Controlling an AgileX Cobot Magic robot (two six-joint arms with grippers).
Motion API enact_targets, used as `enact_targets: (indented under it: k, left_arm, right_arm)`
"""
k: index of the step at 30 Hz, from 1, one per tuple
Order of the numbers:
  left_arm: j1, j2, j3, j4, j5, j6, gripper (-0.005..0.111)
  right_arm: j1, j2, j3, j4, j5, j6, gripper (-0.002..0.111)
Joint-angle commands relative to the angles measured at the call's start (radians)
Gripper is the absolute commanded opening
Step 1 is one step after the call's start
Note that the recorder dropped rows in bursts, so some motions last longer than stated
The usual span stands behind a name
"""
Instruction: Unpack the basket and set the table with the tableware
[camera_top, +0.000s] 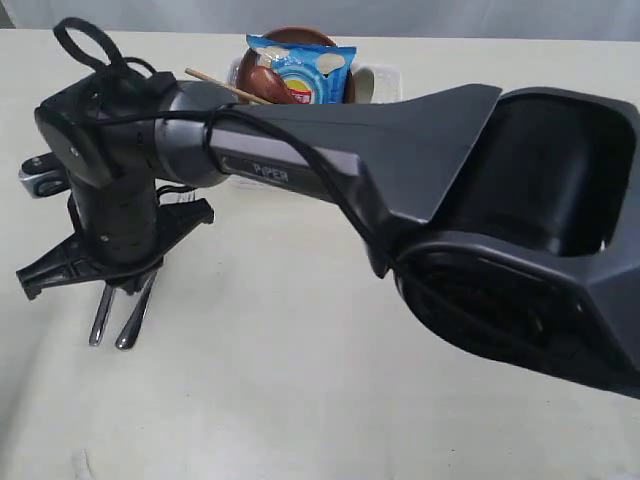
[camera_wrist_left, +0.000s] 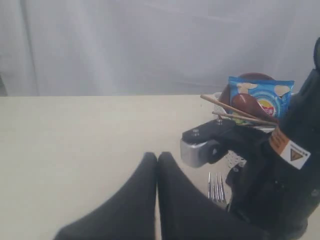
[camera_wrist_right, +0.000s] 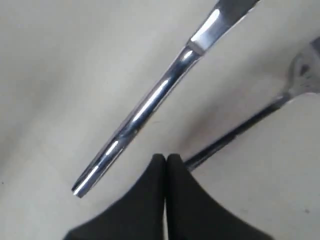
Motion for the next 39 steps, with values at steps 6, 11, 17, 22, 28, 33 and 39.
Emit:
enact_targets:
  k: [6,11,17,22,28,33,39]
  left_arm:
    - [-0.001,-0.004,0.003,-0.003,-0.006,0.0,0.0]
    - [-0.001,-0.004,0.003,-0.003,-0.006,0.0,0.0]
    - [-0.001,-0.004,0.003,-0.003,-0.006,0.0,0.0]
    - [-0.001,-0.004,0.003,-0.003,-0.006,0.0,0.0]
    - [-0.001,-0.004,0.003,-0.003,-0.006,0.0,0.0]
    - [-0.001,-0.004,0.003,-0.003,-0.006,0.0,0.0]
    - [-0.001,-0.004,0.003,-0.003,-0.006,0.0,0.0]
  right_arm:
    - [-0.083,-0.022,-0.001,-0.077,0.029,0.069,0.0]
    - [-0.107,-0.011,-0.001,-0.081,0.044,0.076,0.0]
    - [-0.109,0.021,-0.001,-0.077,0.028,0.076,0.0]
    - [-0.109,0.042,-0.001,-0.065,0.014,0.076,0.0]
    - [-0.109,0.047,-0.001,-0.041,-0.039,0.076,0.0]
    - [-0.109,0.047,-0.001,-0.036,-0.066,0.07,0.0]
    - [-0.109,0.047,-0.001,-0.001,-0.091,0.049,0.0]
